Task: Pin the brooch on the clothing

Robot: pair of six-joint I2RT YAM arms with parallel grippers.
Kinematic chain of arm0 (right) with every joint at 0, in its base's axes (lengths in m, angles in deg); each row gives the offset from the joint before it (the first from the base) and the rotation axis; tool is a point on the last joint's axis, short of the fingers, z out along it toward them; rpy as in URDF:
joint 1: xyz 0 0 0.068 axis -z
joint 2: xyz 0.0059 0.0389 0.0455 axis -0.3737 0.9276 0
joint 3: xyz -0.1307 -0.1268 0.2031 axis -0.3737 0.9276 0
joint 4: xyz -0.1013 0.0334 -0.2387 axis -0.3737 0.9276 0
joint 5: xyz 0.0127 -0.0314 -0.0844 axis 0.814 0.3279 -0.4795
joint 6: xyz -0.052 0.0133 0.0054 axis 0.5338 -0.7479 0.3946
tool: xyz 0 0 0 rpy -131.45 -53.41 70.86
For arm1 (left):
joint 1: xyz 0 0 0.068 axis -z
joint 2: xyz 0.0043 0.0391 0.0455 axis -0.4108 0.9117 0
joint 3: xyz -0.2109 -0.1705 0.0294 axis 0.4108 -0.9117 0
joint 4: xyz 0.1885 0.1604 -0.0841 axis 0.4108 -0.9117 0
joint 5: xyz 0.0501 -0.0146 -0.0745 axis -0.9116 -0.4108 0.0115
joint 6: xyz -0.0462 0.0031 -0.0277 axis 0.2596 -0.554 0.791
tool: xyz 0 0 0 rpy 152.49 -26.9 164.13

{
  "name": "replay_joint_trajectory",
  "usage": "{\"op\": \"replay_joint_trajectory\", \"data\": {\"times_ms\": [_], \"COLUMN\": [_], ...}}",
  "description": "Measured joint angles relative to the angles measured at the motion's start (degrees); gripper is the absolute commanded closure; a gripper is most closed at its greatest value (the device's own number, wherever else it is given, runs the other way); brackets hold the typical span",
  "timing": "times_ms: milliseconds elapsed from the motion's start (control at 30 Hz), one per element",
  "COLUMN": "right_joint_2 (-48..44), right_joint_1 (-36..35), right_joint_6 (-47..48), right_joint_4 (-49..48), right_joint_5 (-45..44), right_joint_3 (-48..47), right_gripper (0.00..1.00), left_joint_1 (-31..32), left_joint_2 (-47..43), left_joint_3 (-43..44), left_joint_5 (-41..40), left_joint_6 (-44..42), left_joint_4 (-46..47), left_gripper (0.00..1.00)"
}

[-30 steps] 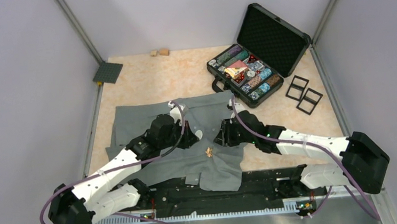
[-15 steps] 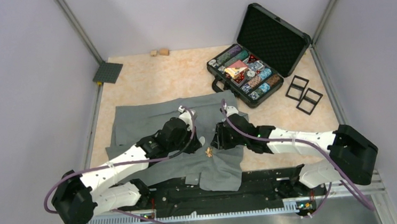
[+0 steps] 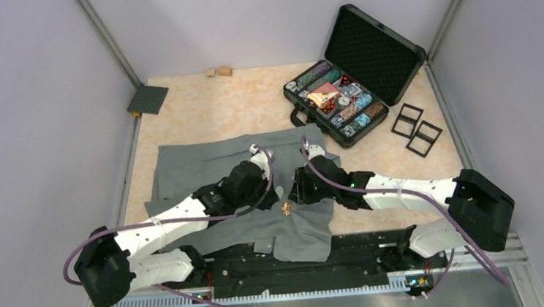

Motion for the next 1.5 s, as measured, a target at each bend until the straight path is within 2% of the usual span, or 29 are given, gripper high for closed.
{"op": "replay_joint_trajectory", "data": {"times_ms": [200, 333, 400, 1500], "right_joint_2": [1.7, 2.4, 2.4, 0.1], "right_joint_1": [0.0, 0.0, 0.0, -0.7], "right_joint_6": [0.0, 0.1, 0.2, 1.0], "right_joint_4": [0.1, 0.1, 0.0, -4.0], "right_joint_5": [0.0, 0.0, -0.1, -1.0], "right_joint_3": [0.0, 0.0, 0.0, 1.3], "right_gripper": [0.78, 0.95, 1.0, 1.0], "left_joint_1": [0.6, 0.6, 0.6, 4.1], "left_joint_2": [1.4, 2.8, 3.7, 10.3], "left_joint_3": [0.1, 1.0, 1.5, 4.6], "left_joint_5": [-1.0, -1.1, -1.1, -7.6], "left_joint_6": [0.0, 0.0, 0.0, -1.3], "left_joint_4": [-0.1, -0.3, -0.2, -2.1], "left_gripper": [1.0, 1.0, 1.0, 1.0]}}
